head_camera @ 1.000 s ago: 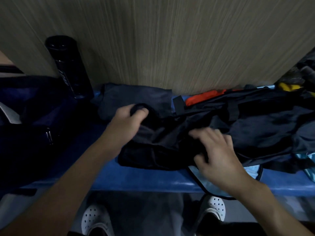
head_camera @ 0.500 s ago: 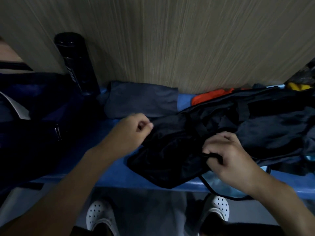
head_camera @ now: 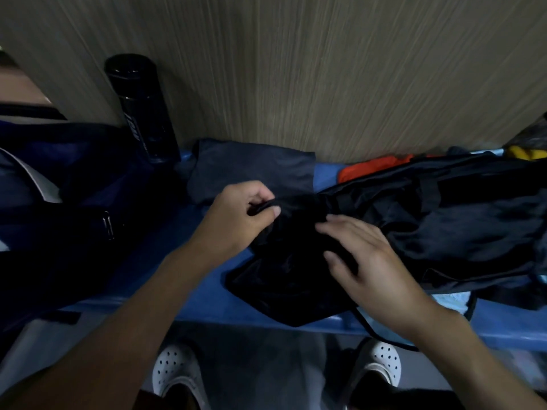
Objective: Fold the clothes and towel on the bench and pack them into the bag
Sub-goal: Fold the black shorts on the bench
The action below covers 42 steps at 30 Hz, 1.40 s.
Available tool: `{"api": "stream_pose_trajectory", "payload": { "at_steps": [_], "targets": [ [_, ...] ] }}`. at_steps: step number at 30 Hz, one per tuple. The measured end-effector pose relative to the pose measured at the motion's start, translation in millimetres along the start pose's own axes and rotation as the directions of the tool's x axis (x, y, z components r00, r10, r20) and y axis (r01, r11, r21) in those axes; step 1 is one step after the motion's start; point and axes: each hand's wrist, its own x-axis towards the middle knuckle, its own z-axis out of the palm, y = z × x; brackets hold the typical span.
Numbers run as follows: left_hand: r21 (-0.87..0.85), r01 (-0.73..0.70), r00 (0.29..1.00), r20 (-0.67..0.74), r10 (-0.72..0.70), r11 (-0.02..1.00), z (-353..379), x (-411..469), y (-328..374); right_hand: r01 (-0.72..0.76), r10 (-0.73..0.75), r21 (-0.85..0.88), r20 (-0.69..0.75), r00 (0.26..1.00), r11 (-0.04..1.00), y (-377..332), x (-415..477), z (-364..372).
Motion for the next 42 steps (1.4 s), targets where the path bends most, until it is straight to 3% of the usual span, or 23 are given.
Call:
{"api": "stream_pose_trajectory", "payload": {
  "at_steps": [4, 7, 9, 11, 12, 15, 23, 25, 29, 32, 35, 38, 42],
  "targets": [
    [-0.244, -0.058, 0.975, 0.194, 0.108, 0.968, 6, -12, 27, -0.097, 0.099, 0.13, -0.011, 0.995, 0.987, -7, 16, 3],
    [-0.303, -0.001, 0.955, 0.281, 0.091, 0.953, 9, -16, 34, -0.023, 0.027, 0.127, -0.029, 0.999, 0.992, -6, 22, 3],
    [-0.221, 0.038, 0.99, 0.142, -0.006, 0.975, 4, -8, 22, -0.004, 0.003, 0.091, 0.007, 1.0, 0.996, 0, 16, 3],
    [0.001, 0.112, 0.994, -0.016, -0.112, 0.994, -5, 1, -3, -0.008, 0.002, 0.075, 0.076, 0.997, 0.997, 6, 6, 1],
    [0.115, 0.178, 0.984, -0.024, -0.176, 0.977, -8, 2, -15, 0.0, -0.006, 0.056, 0.11, 0.994, 0.998, 9, 1, -2],
    [0.355, 0.352, 0.912, 0.077, -0.403, 0.866, -3, -3, -31, 0.007, -0.012, 0.029, 0.177, 0.984, 1.0, 16, -9, -11],
    [0.478, 0.311, 0.869, 0.207, -0.45, 0.822, 2, -8, -29, 0.011, -0.02, 0.045, 0.203, 0.979, 0.999, 14, -13, -12],
    [0.435, 0.29, 0.9, 0.178, -0.397, 0.852, 3, -9, -25, 0.015, -0.02, 0.028, 0.186, 0.982, 0.999, 15, -12, -15],
    [0.139, 0.121, 0.991, -0.066, -0.113, 0.983, 3, -4, -9, -0.059, 0.057, 0.054, 0.042, 0.997, 0.997, 17, -10, -25],
    [-0.107, -0.07, 0.973, -0.227, 0.044, 0.992, 4, -2, 12, -0.108, 0.123, 0.164, -0.083, 0.989, 0.98, 11, -5, -32],
    [-0.175, -0.199, 0.945, -0.296, 0.141, 0.964, 5, -3, 22, -0.087, 0.132, 0.26, -0.16, 0.978, 0.962, 2, 0, -39],
    [-0.19, -0.148, 0.966, -0.239, 0.1, 0.971, 6, -3, 16, -0.098, 0.144, 0.296, -0.137, 0.98, 0.95, 2, -1, -42],
    [-0.197, 0.172, 0.978, -0.083, -0.191, 0.965, 2, -6, 8, -0.153, 0.151, 0.294, 0.029, 0.988, 0.943, 7, -4, -45]
  ]
}}
